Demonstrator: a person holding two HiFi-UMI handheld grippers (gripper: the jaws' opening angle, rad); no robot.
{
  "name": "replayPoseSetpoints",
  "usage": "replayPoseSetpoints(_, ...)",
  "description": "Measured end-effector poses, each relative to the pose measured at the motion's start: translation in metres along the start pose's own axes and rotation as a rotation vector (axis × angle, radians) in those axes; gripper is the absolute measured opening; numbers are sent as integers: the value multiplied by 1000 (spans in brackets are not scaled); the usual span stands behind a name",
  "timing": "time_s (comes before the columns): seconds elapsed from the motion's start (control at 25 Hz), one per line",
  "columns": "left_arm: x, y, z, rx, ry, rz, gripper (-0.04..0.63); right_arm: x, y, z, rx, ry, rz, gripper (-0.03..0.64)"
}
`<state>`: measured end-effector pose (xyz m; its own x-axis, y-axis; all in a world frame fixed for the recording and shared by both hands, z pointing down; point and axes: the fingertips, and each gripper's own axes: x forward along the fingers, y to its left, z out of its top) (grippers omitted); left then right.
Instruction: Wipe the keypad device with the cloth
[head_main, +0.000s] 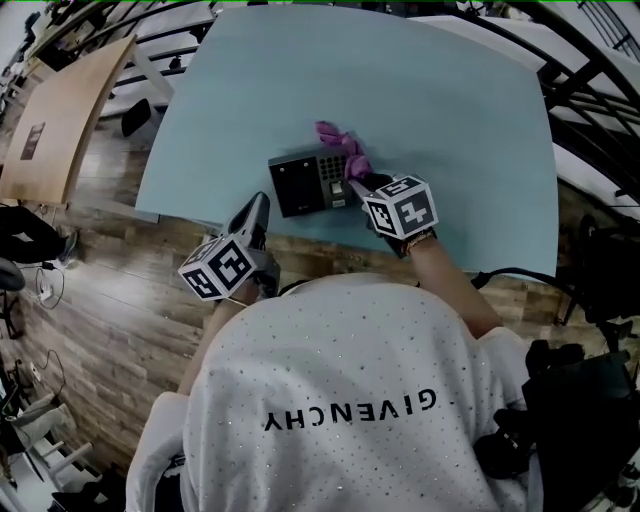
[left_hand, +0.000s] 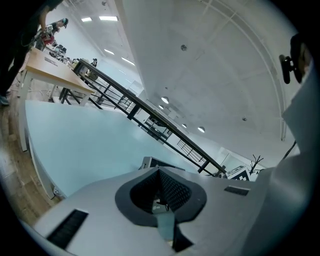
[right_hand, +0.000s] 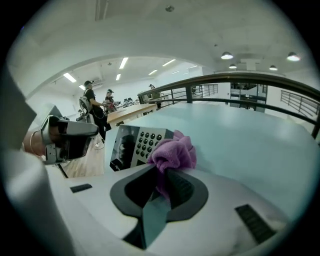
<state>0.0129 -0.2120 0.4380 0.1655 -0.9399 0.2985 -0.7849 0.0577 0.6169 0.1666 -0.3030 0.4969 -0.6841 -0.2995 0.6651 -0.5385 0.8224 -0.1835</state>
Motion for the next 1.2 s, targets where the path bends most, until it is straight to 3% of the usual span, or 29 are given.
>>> replayPoseSetpoints(0.16,-12,15,9,-9,19,-16,2,2,5,-13,100,16,-63,51)
replayPoseSetpoints(0.52,-42,37,27,8,45,-59,2,5,21,-57,149,99,-239,54)
replayPoseSetpoints(0.84,-73,53,24,2,74,-85,2,4,68,-83,160,153,-237,55)
replayPoseSetpoints(0.92,-78,53,24,13,77,-102,2,1,76,-77,171,106,-231,54)
replayPoseSetpoints(1.08,-91,53,23,32,87,-133,2,-20,98,-34,192,-100,-170,49)
replayPoseSetpoints(1.2,-97,52,24,46,95,-161,2,-48,113,7,162,-254,-179,49)
